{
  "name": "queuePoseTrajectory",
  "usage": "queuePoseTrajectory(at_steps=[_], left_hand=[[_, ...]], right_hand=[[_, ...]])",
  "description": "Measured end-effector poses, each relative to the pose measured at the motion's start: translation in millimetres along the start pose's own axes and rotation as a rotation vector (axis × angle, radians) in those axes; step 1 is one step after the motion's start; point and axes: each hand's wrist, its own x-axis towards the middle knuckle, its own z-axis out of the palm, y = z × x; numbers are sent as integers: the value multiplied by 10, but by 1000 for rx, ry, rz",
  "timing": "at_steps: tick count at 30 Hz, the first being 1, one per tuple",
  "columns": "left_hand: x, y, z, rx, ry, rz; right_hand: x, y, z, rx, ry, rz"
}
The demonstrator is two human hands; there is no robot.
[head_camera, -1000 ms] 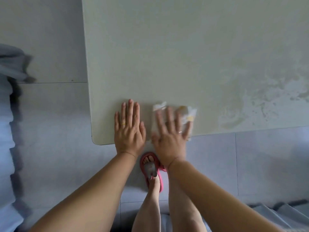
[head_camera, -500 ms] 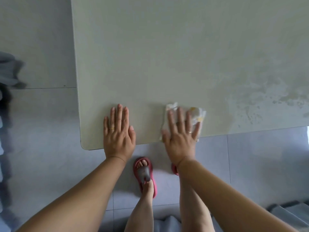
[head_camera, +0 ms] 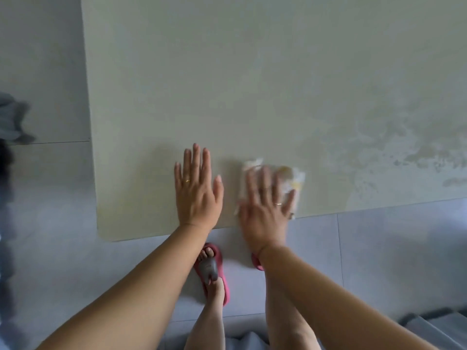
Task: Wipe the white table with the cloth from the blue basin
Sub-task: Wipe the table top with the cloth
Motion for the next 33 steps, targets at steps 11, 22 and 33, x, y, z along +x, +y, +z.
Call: queuePoseTrajectory(at_steps=[11, 22, 33], left_hand=[[488, 228, 283, 67, 20, -12], [520, 238, 253, 150, -59, -36], [517, 219, 280, 126, -20, -28]], right_hand=[[1053, 693, -371, 11, 122, 153], [1656, 813, -597, -54, 40, -164], [2002, 724, -627, -151, 41, -474]])
